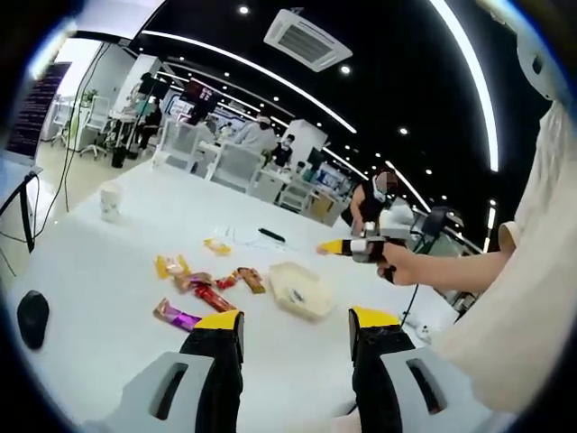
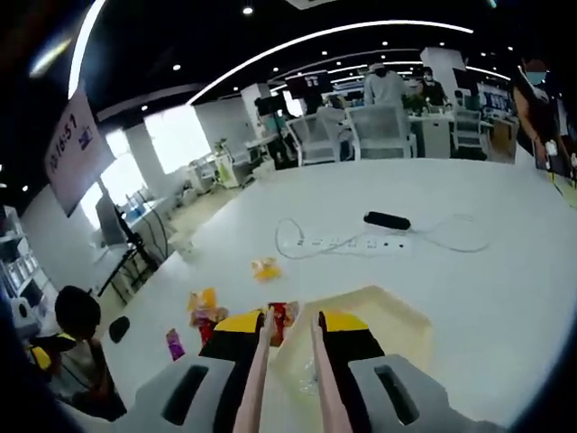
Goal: Place the target food into the container with the food tongs after gripping and lifting it, then release it inside without dropping or visibly crushing the food.
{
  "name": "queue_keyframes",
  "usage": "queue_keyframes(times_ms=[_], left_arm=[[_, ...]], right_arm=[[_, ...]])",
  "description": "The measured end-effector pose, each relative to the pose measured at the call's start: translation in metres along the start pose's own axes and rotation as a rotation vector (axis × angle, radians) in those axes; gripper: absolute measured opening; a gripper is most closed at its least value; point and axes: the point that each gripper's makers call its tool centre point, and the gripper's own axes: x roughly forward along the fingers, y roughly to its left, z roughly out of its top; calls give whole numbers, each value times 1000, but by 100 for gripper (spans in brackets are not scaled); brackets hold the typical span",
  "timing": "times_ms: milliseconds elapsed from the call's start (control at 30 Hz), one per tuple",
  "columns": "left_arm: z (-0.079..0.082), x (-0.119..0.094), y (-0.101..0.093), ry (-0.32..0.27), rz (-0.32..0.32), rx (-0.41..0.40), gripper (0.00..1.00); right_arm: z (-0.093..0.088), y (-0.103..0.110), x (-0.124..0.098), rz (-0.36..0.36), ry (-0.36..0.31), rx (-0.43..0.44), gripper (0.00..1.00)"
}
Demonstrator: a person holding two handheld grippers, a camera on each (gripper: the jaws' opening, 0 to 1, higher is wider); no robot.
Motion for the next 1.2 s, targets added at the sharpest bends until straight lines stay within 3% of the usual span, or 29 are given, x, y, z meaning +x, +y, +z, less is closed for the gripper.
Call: queue_keyframes(times_ms=[367,800,1200], left_arm=[[0,3,-2,0,-8,4,46],[-4,-7,-1,0,13,-5,46],[-4,-12,3,-11,36,-12,46]], right_arm=[[-3,32,-10,61,21,23,25],[-14,65,5,136,65,-19,26],[-20,76,15,173,89,-50,26]])
